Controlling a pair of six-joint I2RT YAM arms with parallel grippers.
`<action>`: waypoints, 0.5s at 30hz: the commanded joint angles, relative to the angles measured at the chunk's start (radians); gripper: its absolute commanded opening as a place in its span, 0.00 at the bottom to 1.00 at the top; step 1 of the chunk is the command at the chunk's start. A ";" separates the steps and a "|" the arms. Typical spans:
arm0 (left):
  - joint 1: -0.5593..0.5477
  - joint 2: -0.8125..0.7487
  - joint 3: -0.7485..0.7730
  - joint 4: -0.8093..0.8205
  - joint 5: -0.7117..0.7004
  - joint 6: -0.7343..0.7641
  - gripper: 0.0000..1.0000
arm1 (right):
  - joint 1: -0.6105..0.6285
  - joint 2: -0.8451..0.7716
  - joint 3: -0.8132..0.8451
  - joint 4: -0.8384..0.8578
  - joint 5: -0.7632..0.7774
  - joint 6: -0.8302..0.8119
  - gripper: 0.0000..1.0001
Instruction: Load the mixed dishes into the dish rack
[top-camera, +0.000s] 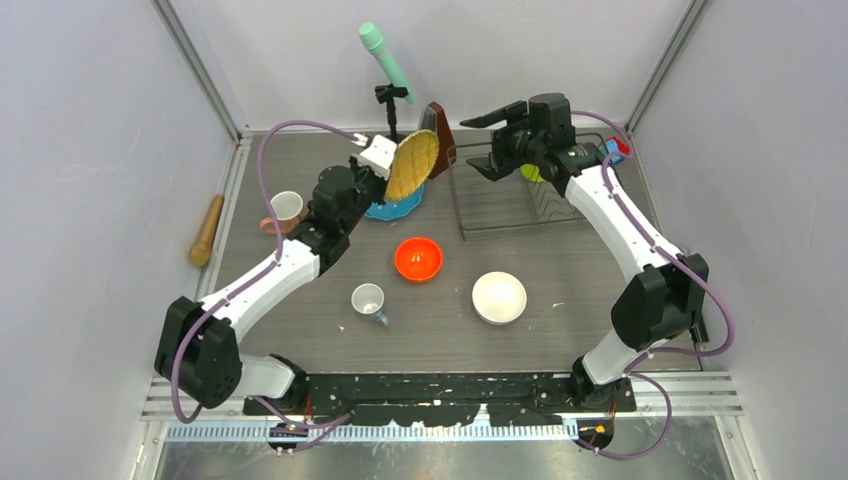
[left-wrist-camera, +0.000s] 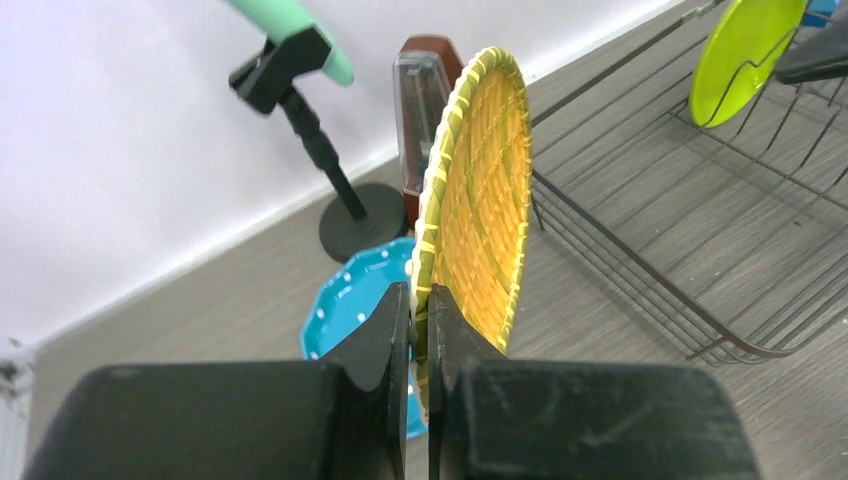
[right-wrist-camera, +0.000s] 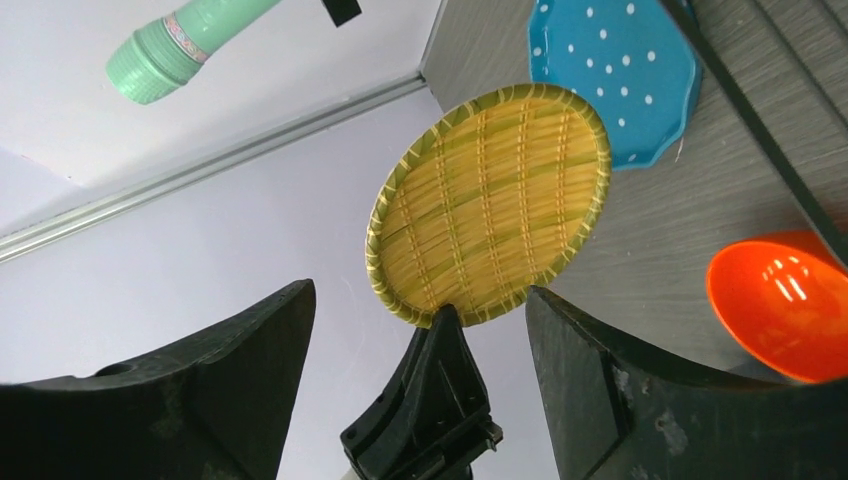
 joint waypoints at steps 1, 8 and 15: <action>-0.069 -0.043 0.008 0.189 -0.018 0.260 0.00 | 0.030 0.009 0.042 0.048 -0.051 0.040 0.81; -0.116 -0.026 -0.007 0.243 0.007 0.357 0.00 | 0.077 0.044 0.070 0.072 -0.046 0.057 0.76; -0.127 -0.021 -0.018 0.268 0.029 0.370 0.00 | 0.088 0.044 0.053 0.085 -0.041 0.065 0.51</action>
